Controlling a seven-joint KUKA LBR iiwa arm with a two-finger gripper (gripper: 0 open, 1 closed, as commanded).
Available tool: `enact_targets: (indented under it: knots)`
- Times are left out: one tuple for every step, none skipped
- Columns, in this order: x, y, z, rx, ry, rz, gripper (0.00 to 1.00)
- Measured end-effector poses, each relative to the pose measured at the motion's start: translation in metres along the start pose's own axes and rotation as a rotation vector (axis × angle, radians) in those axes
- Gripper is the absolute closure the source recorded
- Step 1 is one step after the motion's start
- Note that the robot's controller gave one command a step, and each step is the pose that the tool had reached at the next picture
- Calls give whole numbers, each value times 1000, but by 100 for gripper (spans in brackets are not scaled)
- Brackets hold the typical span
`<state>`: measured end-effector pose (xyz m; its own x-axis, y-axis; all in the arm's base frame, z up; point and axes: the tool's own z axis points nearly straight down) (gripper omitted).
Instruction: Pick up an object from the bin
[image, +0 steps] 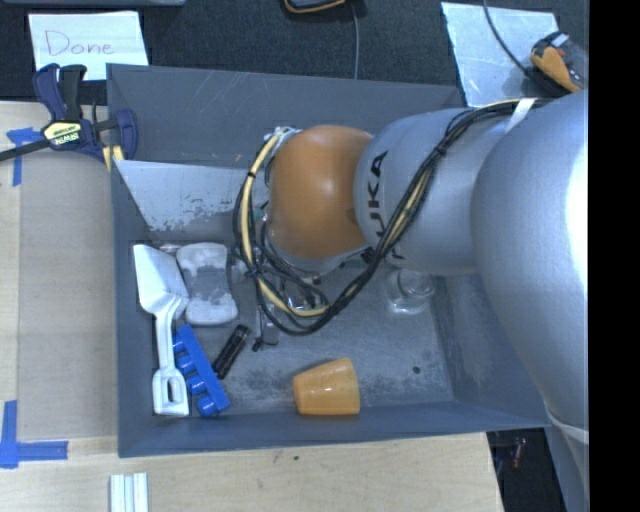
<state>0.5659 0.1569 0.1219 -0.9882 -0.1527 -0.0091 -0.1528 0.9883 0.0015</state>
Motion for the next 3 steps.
enact_targets:
  knots:
    - [-33,-2,-63,-1,-28,131,0]
    - [-53,5,15,0,-12,42,0]
    - [-53,7,41,0,-10,33,0]
